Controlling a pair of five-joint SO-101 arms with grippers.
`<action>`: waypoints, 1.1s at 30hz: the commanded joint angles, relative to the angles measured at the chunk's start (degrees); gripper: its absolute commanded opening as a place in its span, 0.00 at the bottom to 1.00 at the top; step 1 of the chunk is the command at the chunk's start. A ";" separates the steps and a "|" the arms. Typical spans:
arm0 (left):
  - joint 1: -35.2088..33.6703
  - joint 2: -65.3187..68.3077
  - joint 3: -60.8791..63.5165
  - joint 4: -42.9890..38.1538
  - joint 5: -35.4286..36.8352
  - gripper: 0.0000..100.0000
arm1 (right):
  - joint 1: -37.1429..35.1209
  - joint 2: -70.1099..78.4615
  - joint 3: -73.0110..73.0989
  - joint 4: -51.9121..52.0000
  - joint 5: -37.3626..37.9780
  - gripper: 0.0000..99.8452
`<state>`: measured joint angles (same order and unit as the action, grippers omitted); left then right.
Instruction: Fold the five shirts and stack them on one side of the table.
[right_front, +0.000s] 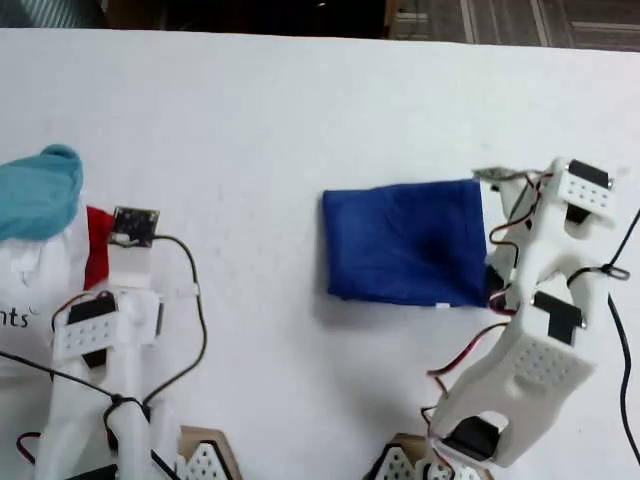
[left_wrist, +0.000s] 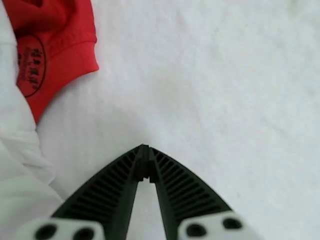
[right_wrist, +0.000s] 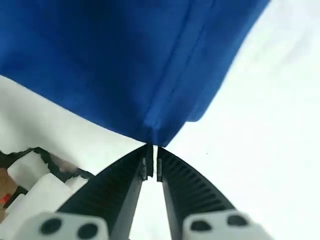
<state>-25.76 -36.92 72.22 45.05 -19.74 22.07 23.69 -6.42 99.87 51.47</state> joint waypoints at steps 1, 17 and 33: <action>-0.09 -1.23 0.04 -0.88 0.62 0.03 | -1.27 -8.31 -6.15 -0.22 -4.92 0.02; 11.87 -1.05 -18.15 10.20 -3.60 0.03 | -17.89 5.41 -15.56 -23.52 -34.46 0.02; 43.78 18.02 -37.93 3.52 14.15 0.03 | -14.90 9.27 -15.30 -23.43 -34.64 0.02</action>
<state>15.30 -27.87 40.75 50.77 -8.48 5.54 37.85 -21.10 75.43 17.36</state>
